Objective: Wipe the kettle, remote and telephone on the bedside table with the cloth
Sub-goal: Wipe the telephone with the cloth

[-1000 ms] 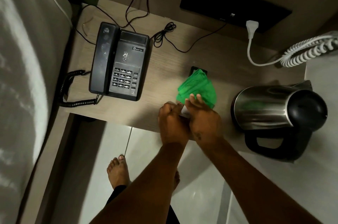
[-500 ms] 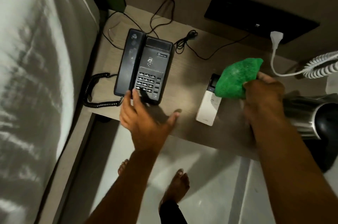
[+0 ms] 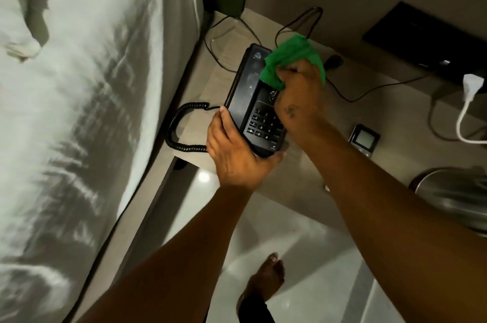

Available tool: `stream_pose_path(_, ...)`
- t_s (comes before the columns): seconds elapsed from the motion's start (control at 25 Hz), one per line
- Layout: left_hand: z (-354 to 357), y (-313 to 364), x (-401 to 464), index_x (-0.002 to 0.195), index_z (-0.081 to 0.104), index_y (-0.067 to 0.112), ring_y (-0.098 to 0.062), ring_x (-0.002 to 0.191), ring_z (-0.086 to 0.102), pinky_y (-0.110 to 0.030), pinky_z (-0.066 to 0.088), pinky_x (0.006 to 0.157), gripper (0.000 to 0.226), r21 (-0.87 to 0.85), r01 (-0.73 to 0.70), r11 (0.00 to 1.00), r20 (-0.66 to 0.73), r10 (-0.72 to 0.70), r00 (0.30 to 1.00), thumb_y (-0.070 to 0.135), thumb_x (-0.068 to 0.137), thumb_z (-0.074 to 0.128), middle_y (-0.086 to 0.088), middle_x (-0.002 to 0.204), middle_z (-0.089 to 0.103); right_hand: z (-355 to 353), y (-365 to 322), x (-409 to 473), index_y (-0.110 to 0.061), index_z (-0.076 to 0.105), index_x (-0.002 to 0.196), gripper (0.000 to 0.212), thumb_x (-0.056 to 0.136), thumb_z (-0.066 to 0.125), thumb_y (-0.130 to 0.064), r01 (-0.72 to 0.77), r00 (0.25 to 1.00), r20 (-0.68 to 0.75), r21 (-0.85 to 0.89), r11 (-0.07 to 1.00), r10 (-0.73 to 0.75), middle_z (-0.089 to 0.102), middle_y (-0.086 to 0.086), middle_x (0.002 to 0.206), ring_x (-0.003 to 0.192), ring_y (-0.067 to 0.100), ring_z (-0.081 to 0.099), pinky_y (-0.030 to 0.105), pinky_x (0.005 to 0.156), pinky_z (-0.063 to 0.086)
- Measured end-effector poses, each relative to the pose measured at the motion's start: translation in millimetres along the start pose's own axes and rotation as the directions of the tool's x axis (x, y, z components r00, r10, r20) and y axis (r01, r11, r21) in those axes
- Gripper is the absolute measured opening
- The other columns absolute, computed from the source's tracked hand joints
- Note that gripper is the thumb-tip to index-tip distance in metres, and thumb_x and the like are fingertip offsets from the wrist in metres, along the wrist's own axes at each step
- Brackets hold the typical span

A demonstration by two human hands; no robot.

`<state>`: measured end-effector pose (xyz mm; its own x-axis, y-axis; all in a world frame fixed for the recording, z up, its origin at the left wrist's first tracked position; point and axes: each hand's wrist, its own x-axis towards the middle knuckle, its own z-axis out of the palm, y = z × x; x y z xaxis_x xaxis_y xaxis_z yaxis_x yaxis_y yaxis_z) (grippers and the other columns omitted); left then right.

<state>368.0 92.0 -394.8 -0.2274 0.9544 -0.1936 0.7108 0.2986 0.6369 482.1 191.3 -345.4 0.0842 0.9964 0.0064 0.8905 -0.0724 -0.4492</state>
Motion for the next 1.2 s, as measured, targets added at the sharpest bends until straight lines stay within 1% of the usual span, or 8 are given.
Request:
stream_pose_path(0.2, 2, -2, 1, 0.158, 0.012, 0.006, -0.039, 0.147, 0.026, -0.054, 0.021, 0.121, 0.131, -0.049, 0.012, 0.999, 0.0, -0.012, 1.0, 0.073, 0.059, 0.068, -0.02, 0.159, 0.029, 9, -13, -26, -0.01, 0.064, 0.116, 0.042, 0.077, 0.059, 0.004, -0.003, 0.999, 0.037, -0.076, 0.997, 0.006, 0.056, 0.012, 0.109, 0.106, 0.033, 0.047, 0.038, 0.079, 0.05)
stream_pose_path(0.4, 1, -6, 1, 0.157, 0.014, 0.006, -0.037, 0.146, 0.025, -0.051, 0.02, 0.121, 0.133, -0.033, -0.015, 0.999, 0.001, 0.015, 1.0, 0.074, 0.059, 0.072, -0.021, 0.158, 0.029, -4, 10, -45, -0.025, 0.059, 0.119, 0.028, 0.092, 0.052, -0.022, 0.021, 0.989, 0.145, -0.063, 0.998, -0.012, 0.051, 0.0, 0.113, 0.107, 0.018, 0.046, 0.032, 0.078, 0.047)
stream_pose_path(0.56, 2, -9, 2, 0.157, 0.015, 0.007, -0.038, 0.146, 0.026, -0.052, 0.021, 0.12, 0.14, 0.008, -0.022, 1.0, 0.009, 0.022, 1.0, 0.072, 0.052, 0.08, -0.02, 0.158, 0.03, -1, 24, 19, -0.015, 0.062, 0.119, 0.043, 0.079, 0.056, 0.0, -0.054, 0.998, 0.033, -0.082, 0.995, 0.057, 0.054, 0.015, 0.123, 0.112, 0.033, 0.051, 0.043, 0.089, 0.052)
stream_pose_path(0.68, 5, -10, 2, 0.157, 0.015, 0.006, -0.038, 0.146, 0.027, -0.052, 0.021, 0.12, 0.138, 0.013, -0.009, 1.0, 0.006, 0.009, 1.0, 0.071, 0.053, 0.079, -0.02, 0.158, 0.03, 12, 6, 13, -0.014, 0.064, 0.117, 0.039, 0.081, 0.057, -0.002, -0.127, 0.992, 0.017, -0.024, 0.992, 0.127, 0.056, 0.012, 0.115, 0.104, 0.026, 0.05, 0.041, 0.087, 0.051)
stream_pose_path(0.84, 5, -8, 2, 0.155, 0.019, 0.002, -0.04, 0.144, 0.031, -0.057, 0.025, 0.119, 0.127, -0.016, -0.027, 0.999, -0.014, 0.027, 1.0, 0.077, 0.062, 0.063, -0.023, 0.156, 0.034, 2, -4, -65, -0.02, 0.064, 0.112, 0.03, 0.085, 0.06, -0.007, 0.062, 0.992, 0.113, -0.004, 0.998, -0.062, 0.056, 0.007, 0.106, 0.103, 0.028, 0.052, 0.038, 0.078, 0.05)
stream_pose_path(0.96, 6, -8, 0, 0.155, 0.019, 0.004, -0.041, 0.143, 0.032, -0.055, 0.026, 0.117, 0.133, -0.001, -0.024, 1.0, -0.019, 0.024, 1.0, 0.078, 0.058, 0.071, -0.023, 0.155, 0.034, -7, 11, -50, -0.025, 0.062, 0.106, 0.017, 0.09, 0.059, -0.022, 0.056, 0.994, 0.098, -0.047, 0.997, -0.051, 0.053, 0.001, 0.107, 0.1, 0.023, 0.054, 0.04, 0.079, 0.053)
stream_pose_path(1.08, 7, -10, 2, 0.156, 0.017, 0.006, -0.04, 0.144, 0.03, -0.054, 0.025, 0.118, 0.137, 0.029, -0.025, 0.999, -0.012, 0.025, 1.0, 0.074, 0.053, 0.077, -0.022, 0.155, 0.034, -1, 22, 3, -0.016, 0.061, 0.119, 0.041, 0.082, 0.06, 0.001, -0.055, 0.997, 0.044, -0.062, 0.997, 0.058, 0.055, 0.01, 0.118, 0.108, 0.03, 0.054, 0.044, 0.084, 0.055)
stream_pose_path(1.2, 6, -10, 1, 0.155, 0.016, 0.006, -0.039, 0.144, 0.03, -0.053, 0.025, 0.119, 0.135, 0.035, -0.025, 0.999, -0.006, 0.026, 1.0, 0.072, 0.054, 0.076, -0.022, 0.155, 0.034, 4, 6, -2, -0.009, 0.064, 0.114, 0.032, 0.083, 0.059, 0.0, -0.1, 0.995, 0.026, -0.043, 0.994, 0.101, 0.055, 0.014, 0.113, 0.106, 0.032, 0.052, 0.044, 0.083, 0.053)
